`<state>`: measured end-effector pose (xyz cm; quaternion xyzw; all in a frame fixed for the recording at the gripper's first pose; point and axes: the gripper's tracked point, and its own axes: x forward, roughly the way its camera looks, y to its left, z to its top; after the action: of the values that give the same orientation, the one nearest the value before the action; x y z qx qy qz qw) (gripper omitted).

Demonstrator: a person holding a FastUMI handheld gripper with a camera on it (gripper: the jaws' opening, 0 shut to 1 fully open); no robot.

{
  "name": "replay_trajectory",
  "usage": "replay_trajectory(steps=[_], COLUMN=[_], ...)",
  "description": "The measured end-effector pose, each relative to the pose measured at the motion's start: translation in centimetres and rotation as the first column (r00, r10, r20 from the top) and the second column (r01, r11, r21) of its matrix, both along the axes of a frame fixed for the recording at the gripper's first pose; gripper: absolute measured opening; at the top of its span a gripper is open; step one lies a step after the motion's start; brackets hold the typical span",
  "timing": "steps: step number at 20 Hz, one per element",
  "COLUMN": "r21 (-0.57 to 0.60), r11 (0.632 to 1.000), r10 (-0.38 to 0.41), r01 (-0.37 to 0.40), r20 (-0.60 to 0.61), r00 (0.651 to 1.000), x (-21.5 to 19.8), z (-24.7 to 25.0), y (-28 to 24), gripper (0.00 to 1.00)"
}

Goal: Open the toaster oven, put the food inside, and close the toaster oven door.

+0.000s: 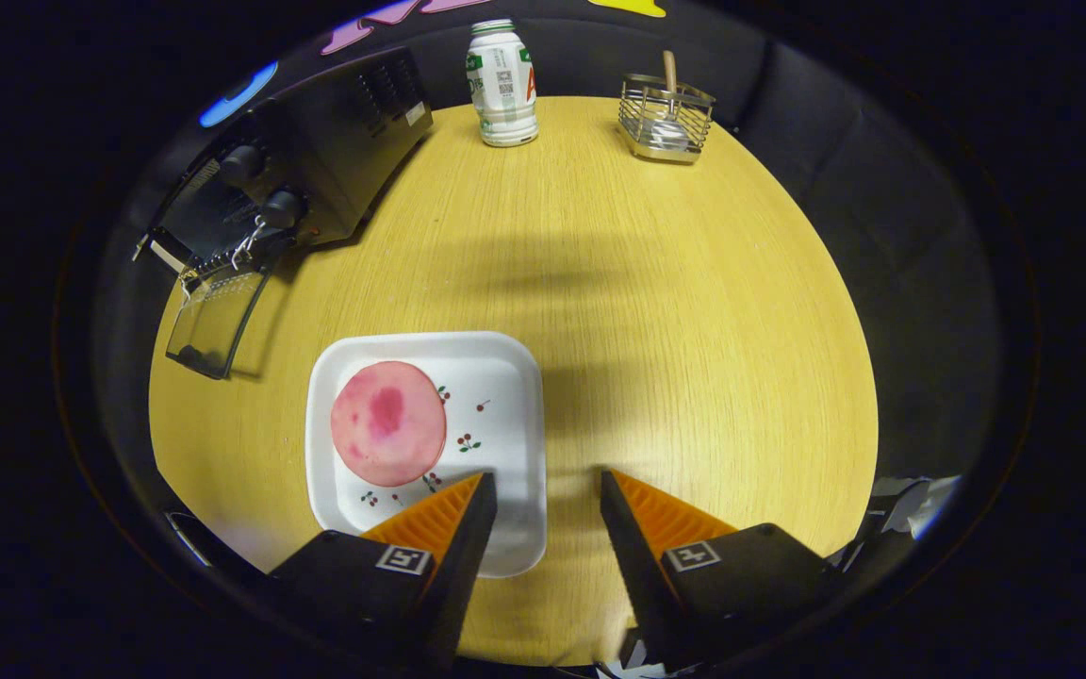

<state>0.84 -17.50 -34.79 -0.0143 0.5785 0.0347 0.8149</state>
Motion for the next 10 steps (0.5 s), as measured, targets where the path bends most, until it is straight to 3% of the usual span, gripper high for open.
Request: replay_trajectory(steps=[4,5,6,10], r21=[0.035,0.062,0.070,0.103], r11=[0.997,0.995,0.994,0.995], r10=[-0.066,-0.076,-0.082,0.003], r01=[0.068,0.081,0.090,0.004], r20=[-0.064,-0.082,-0.099,-0.072], r00=[0.996,0.994,0.992,0.997], x=[0.00,0.09,-0.17,-0.35], z=[-0.16,-0.35,-0.21,-0.20], y=[0.01,0.35,0.45,0.84], gripper=[0.42,0.41,0.14,0.08])
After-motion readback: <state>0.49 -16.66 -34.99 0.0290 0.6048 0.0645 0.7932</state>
